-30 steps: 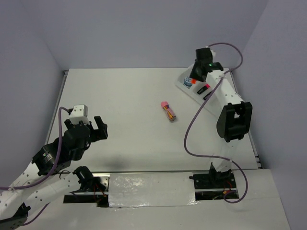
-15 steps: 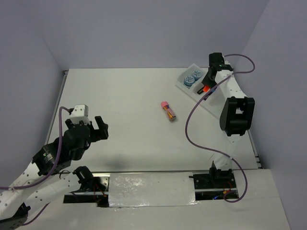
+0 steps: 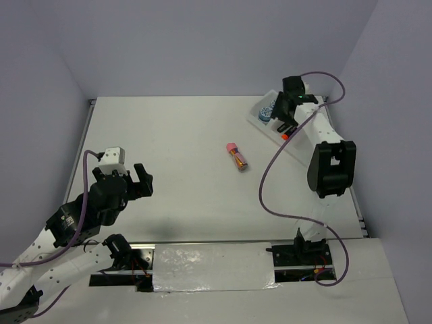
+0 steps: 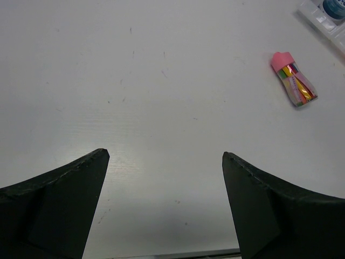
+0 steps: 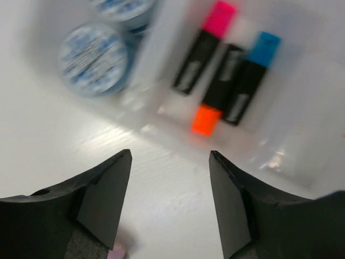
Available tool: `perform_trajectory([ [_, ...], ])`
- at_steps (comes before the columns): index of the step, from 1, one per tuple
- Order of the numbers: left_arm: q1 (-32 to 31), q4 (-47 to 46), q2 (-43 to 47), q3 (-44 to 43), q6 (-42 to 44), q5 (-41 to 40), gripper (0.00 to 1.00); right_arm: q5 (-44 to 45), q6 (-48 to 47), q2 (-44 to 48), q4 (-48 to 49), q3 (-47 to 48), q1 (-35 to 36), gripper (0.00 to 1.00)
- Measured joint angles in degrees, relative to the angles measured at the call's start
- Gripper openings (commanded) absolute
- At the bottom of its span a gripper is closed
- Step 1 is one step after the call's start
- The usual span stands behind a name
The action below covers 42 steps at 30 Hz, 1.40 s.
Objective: Sort the stationery into containers
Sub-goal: Place the pen in the storage box, then pick up the stationery from the center of the board.
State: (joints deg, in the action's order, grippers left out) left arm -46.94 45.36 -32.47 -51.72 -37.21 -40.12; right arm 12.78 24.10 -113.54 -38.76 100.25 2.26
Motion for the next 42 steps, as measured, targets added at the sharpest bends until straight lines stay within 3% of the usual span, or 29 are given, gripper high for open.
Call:
perform_trajectory([
  [1,0.0,0.0,0.0,0.0,0.02,0.0,0.99,-0.31,-1.99,2.54,1.92,-2.49,2.38,0.78],
  [3,0.0,0.0,-0.02,0.0,0.02,-0.02,0.99,-1.01,-5.92,7.72,4.04,-5.84,9.4,0.82],
  [7,0.09,0.07,-0.37,0.0,-0.13,-0.31,0.99,-2.91,-10.29,9.84,4.94,-2.8,22.64,0.83],
  [9,0.37,0.17,-1.09,0.0,-0.31,-0.76,0.99,-3.5,-11.17,8.9,4.83,-1.88,25.99,0.81],
  [18,1.4,0.42,-2.54,0.0,-0.22,-0.94,0.99,-2.34,-11.63,-0.22,-0.66,-3.15,27.02,0.8],
  [28,1.49,-0.22,-2.54,0.0,1.01,0.5,0.99,-1.73,-11.61,-0.76,-1.18,-13.68,27.02,0.8],
  [30,1.49,-0.44,-2.54,0.0,1.14,0.9,1.0,-2.58,-11.8,-0.79,-0.87,-15.21,27.02,0.77],
  [33,1.49,-0.46,-2.54,0.0,1.22,1.11,0.99,-3.26,-12.26,-0.83,0.04,-16.15,27.02,0.52],
  [34,1.49,-0.46,-2.54,0.0,1.22,1.14,0.99,-3.45,-12.44,-0.83,0.5,-16.35,27.02,0.37],
  [37,1.49,-0.46,-2.54,0.0,1.22,1.38,0.99,-3.74,-12.9,-0.83,2.12,-16.41,27.02,0.26],
  [38,1.51,-0.46,-2.54,0.0,1.22,1.42,0.99,-3.89,-13.0,-0.81,2.67,-16.41,27.02,0.18],
  [42,1.51,-0.46,-2.54,0.0,1.25,1.46,0.99,-4.72,-13.05,0.94,5.16,-18.14,26.58,0.15],
])
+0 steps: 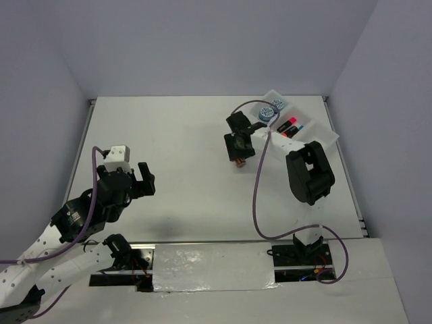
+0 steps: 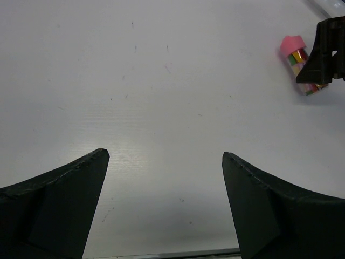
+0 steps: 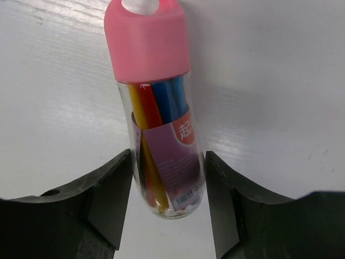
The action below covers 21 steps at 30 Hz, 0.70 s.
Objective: Sort the stationery into containers
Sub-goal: Pick up the stationery from the center of the board, then place the stationery in the storage box.
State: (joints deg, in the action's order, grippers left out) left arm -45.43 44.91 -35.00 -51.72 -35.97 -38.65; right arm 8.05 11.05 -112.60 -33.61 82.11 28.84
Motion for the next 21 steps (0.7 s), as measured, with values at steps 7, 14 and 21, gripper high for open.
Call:
perform_trajectory([
  [7,0.0,0.0,0.35,0.02,0.0,0.07,0.99,-1.25,4.85,19.32,0.85,-6.51,-10.82,0.15],
  [14,-0.02,-0.2,3.82,0.39,0.04,0.52,0.99,6.29,9.03,28.09,2.14,-6.29,-35.12,0.12],
  [21,-0.02,-0.52,4.9,0.5,1.36,2.25,0.99,9.09,13.35,20.33,1.03,-7.93,-41.75,0.14],
])
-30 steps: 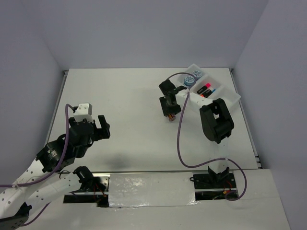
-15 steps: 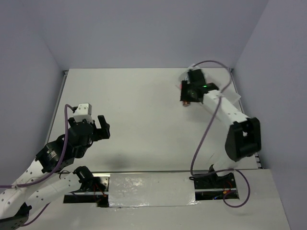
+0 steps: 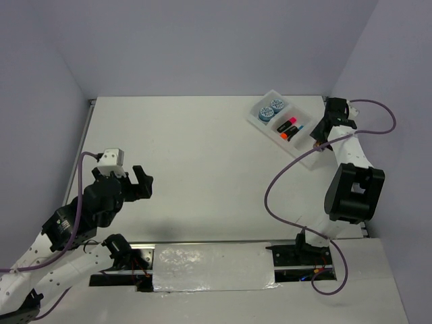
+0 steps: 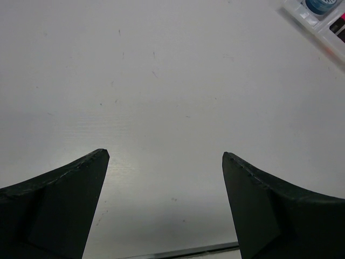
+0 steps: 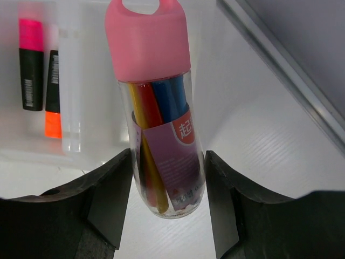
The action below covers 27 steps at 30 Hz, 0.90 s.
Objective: Sort the stationery into containers
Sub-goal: Place the stationery in the storage box.
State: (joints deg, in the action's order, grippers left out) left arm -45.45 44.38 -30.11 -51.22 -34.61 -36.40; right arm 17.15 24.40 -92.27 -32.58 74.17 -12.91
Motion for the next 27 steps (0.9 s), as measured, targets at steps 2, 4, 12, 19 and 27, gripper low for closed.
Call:
perform_trajectory([
  [2,0.0,-0.37,0.04,0.02,0.28,0.85,1.0,-0.04,0.7,-1.33,0.0,0.0,0.2,0.15],
  [4,0.0,-1.18,0.39,0.31,0.76,1.9,0.99,-0.02,1.4,-2.03,0.17,0.0,0.31,0.16],
  [12,0.0,-2.89,2.49,0.98,2.69,5.33,0.99,-0.33,4.04,-4.17,2.51,-0.02,0.39,0.2],
  [19,0.0,-3.5,2.64,0.98,3.17,7.04,0.99,-0.31,6.29,-7.26,2.54,0.2,0.94,0.43],
  [27,0.0,-4.2,3.32,1.11,3.21,7.91,0.99,0.66,7.37,-8.61,1.95,3.1,2.6,0.73],
])
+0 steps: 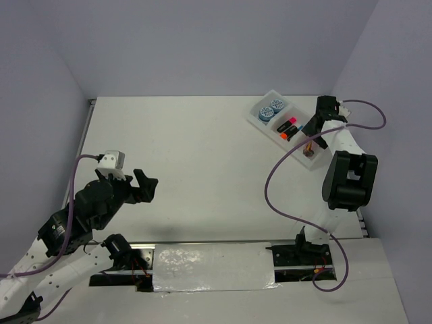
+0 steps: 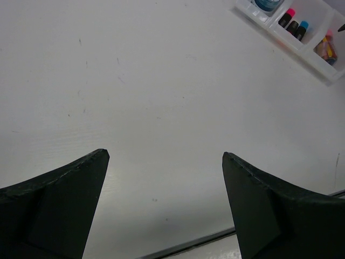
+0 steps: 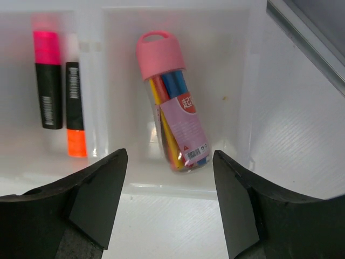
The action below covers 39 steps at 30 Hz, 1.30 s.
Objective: Sort the stationery into containers
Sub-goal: Place the stationery in the storage box, then reset both arms
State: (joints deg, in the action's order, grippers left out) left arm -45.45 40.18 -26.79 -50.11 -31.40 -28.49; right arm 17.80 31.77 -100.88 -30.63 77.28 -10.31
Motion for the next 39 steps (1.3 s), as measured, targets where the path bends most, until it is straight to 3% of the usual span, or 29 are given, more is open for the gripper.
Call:
perform_trajectory([
  [8,0.0,-0.02,0.0,0.42,-0.07,-0.11,0.99,0.81,0.11,0.42,-0.94,2.21,1.4,0.74],
  [12,0.02,0.42,-1.55,0.26,-0.57,-2.8,0.99,0.22,-2.29,4.98,-1.95,1.64,3.72,0.74],
  [15,1.07,1.95,-5.66,-0.52,-1.73,-5.62,0.99,-2.21,-7.39,14.16,-0.98,-0.87,9.68,0.79],
  [16,1.68,2.47,-7.15,-0.81,-2.05,-6.49,0.99,-2.69,-9.9,17.86,-1.2,-1.38,12.96,0.83],
  [20,3.72,4.74,-11.28,-1.64,-3.85,-10.32,0.99,-1.27,-16.35,31.74,-3.13,-1.55,29.07,0.84],
  [22,4.39,6.27,-13.0,-3.06,-4.94,-11.82,0.99,-0.52,-17.22,37.64,-5.6,-1.7,33.62,0.87],
  [23,4.66,7.5,-14.14,-4.57,-5.33,-12.94,0.99,-0.02,-17.33,41.27,-7.15,-2.08,34.53,1.0],
  [33,5.16,15.43,-16.41,-19.08,-8.28,-20.2,0.99,1.64,-16.94,70.75,-21.38,0.15,34.82,1.0],
  [39,5.16,22.53,-9.99,-21.18,-9.11,-22.99,0.99,1.44,-17.86,77.53,-29.68,2.08,34.82,1.0],
])
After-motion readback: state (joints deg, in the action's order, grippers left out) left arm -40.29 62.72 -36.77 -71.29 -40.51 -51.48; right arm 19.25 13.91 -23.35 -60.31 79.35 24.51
